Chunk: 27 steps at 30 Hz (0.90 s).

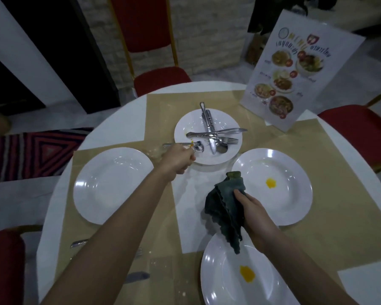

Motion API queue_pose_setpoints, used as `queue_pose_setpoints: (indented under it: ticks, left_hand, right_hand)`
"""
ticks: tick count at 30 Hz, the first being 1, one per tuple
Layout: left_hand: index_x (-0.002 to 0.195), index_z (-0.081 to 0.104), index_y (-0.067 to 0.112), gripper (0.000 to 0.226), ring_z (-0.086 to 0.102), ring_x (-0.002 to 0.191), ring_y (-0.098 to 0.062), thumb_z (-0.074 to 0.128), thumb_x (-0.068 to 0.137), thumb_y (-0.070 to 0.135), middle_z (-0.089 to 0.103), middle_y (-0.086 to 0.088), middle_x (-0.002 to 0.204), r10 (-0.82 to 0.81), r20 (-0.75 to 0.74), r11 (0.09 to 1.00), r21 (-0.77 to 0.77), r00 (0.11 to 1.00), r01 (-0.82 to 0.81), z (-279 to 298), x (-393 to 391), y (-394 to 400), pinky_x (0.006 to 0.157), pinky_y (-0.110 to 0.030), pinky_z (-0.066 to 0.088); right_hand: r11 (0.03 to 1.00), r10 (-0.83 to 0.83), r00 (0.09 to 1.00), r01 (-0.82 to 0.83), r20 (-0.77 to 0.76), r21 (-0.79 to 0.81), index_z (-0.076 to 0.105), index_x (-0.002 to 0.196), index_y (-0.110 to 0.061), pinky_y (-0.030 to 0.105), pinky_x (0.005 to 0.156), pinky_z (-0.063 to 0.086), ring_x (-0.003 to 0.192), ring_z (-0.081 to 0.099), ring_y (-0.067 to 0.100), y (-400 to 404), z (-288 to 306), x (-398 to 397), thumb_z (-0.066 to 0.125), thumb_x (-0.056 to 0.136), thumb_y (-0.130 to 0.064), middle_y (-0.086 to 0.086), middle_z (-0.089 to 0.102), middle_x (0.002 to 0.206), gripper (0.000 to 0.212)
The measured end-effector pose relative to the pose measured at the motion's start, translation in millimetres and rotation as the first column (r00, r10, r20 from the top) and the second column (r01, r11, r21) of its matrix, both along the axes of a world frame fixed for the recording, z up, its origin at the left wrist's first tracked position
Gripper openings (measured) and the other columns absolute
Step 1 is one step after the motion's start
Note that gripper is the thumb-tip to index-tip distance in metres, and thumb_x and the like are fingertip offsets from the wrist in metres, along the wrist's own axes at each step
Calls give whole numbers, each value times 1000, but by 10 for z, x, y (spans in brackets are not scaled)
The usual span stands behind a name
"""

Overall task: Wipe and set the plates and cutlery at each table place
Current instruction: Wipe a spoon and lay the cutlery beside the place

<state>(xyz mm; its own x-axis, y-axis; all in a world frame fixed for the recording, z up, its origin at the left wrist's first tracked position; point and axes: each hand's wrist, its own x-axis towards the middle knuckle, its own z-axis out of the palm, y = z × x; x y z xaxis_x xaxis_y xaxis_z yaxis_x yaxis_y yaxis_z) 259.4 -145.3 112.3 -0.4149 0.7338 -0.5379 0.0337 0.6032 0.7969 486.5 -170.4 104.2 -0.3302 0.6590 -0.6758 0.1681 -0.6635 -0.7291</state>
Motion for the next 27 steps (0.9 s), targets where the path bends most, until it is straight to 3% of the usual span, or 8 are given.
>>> queue_pose_setpoints:
  ticks: [4,8,12,14,18,23,27]
  left_hand:
    - [82,63,4,20,32,42,-12,47,91,9,43,-2,50,45,-47,997,65,998,-42,205,305,-364,42,-19,22]
    - [92,64,6,23,37,39,-3,43,98,13,45,4,49,82,-35,983,168,996,-75,359,1006,-1002,40,-15,28]
    - [91,64,7,22,34,40,-6,46,99,17,44,4,46,146,67,965,210,987,-157,466,1926,-1578,41,-17,27]
    - [90,64,6,22,32,40,-9,47,99,17,43,2,46,181,147,953,219,972,-210,494,2386,-1779,41,-19,25]
    - [85,61,4,22,33,37,-11,46,99,11,42,-5,43,185,218,949,214,958,-231,427,3177,-2049,41,-18,26]
    - [85,59,4,24,32,38,-10,40,99,4,40,-5,43,112,208,971,185,972,-152,282,3836,-2339,44,-20,28]
    - [87,60,6,23,36,41,-4,41,100,9,42,7,45,120,154,979,146,981,-143,260,3990,-2462,45,-18,28]
  right_hand:
    - [998,-64,996,63,-67,-12,65,119,-16,32,84,53,102,68,23,-64,98,138,46,102,-33,3,74,108,31]
    - [993,-114,973,104,-199,-57,61,128,-16,36,97,50,110,66,21,-188,238,423,44,101,-38,3,70,118,39]
    - [999,-52,960,46,-274,-28,61,125,-18,33,75,57,99,71,23,-420,413,880,39,103,-38,8,72,114,37]
    - [999,-52,967,51,-250,-13,61,125,-18,31,72,57,99,71,21,-561,428,1148,42,102,-37,7,72,113,35]
    - [997,-58,978,48,-200,-54,64,122,-13,34,86,54,103,69,23,-827,366,1670,49,99,-33,8,73,112,34]
    - [994,-73,982,57,-175,-94,66,113,-1,41,74,59,97,69,40,-1025,231,2140,56,97,-21,23,72,105,27]
    - [994,-63,998,65,-30,85,69,105,2,46,78,58,91,70,37,-1051,65,2263,61,95,-18,20,74,96,23]
